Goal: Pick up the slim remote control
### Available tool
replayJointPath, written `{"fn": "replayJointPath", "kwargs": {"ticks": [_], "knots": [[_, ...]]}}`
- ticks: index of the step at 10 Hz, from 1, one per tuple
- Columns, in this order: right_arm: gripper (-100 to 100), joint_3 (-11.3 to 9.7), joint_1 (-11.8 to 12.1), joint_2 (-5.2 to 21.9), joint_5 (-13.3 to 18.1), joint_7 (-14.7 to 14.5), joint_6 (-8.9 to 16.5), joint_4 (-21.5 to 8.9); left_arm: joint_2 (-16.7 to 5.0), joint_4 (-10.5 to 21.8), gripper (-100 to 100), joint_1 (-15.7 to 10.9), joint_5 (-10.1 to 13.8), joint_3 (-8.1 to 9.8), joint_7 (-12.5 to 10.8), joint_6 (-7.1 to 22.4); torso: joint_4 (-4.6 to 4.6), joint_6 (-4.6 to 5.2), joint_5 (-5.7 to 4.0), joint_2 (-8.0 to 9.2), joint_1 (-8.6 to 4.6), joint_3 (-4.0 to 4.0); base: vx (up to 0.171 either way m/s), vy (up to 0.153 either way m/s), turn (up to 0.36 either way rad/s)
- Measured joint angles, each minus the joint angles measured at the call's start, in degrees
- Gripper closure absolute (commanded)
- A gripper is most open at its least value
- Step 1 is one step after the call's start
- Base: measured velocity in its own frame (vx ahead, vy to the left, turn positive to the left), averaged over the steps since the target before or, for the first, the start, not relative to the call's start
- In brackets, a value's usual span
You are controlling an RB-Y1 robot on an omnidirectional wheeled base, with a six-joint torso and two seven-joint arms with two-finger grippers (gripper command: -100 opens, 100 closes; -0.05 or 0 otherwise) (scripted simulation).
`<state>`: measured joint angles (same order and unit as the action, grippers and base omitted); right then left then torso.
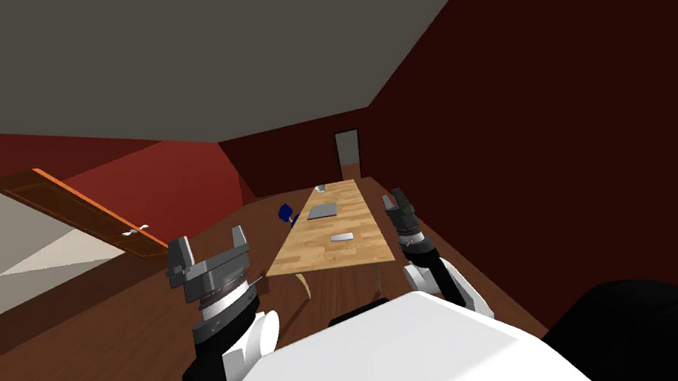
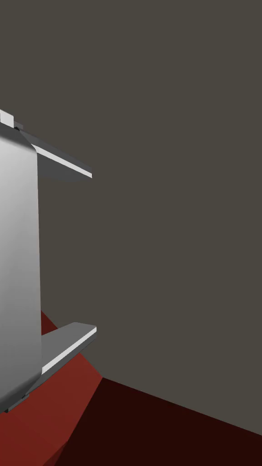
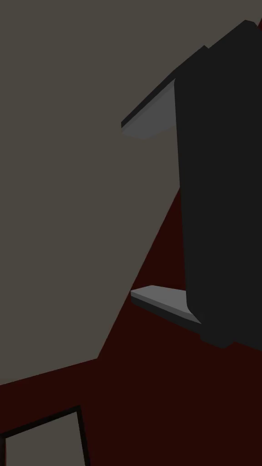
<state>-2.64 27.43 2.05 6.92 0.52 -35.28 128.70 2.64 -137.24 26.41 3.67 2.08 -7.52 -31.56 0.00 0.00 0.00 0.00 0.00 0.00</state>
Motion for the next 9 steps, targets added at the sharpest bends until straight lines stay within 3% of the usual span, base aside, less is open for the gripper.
{"fn": "replayJointPath", "kwargs": {"ticks": [9], "knots": [[-100,-4.0,4.8,14.9,3.1,-3.6,0.1,-7.4,0.0,0.0,0,0.0,0.0,0.00,0.0,0.0,0.05,0.02,0.00,0.19,-0.02,0.11,-0.062,0.014,0.258]]}}
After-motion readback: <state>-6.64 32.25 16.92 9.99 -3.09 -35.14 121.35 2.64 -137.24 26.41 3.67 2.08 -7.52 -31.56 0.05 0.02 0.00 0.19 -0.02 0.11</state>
